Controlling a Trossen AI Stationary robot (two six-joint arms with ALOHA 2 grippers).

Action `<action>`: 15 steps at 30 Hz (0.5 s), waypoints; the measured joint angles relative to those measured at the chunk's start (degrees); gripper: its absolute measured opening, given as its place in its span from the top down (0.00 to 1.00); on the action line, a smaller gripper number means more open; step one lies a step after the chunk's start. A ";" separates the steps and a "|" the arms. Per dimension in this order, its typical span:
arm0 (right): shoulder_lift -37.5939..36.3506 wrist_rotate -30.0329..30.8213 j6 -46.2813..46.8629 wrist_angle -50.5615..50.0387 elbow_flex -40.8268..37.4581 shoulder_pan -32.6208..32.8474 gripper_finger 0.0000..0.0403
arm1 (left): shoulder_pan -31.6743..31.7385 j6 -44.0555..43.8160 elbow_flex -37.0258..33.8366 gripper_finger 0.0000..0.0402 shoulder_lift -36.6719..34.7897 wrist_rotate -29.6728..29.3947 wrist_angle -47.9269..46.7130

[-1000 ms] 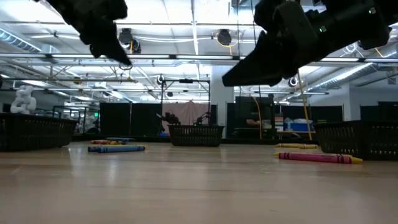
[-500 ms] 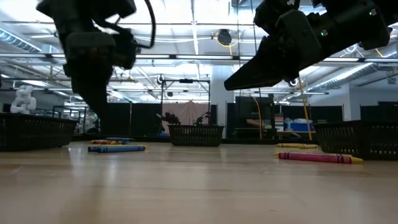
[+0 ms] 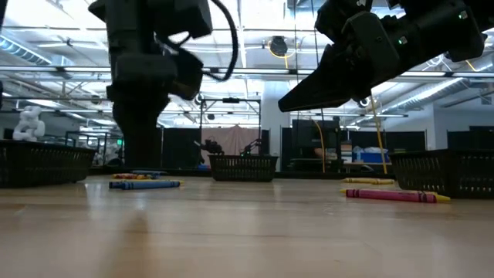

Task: Sort crayons
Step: Put the blue crayon into the bottom left black bin

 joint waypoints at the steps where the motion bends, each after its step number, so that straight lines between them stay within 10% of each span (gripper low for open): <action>1: 0.00 0.00 0.00 0.00 0.00 0.00 0.79 | 0.02 -0.10 0.31 0.70 0.67 -0.04 -0.96; 15: 0.00 -0.01 0.22 0.00 0.00 0.02 0.79 | 0.06 -2.93 0.54 0.65 4.50 -1.53 -0.97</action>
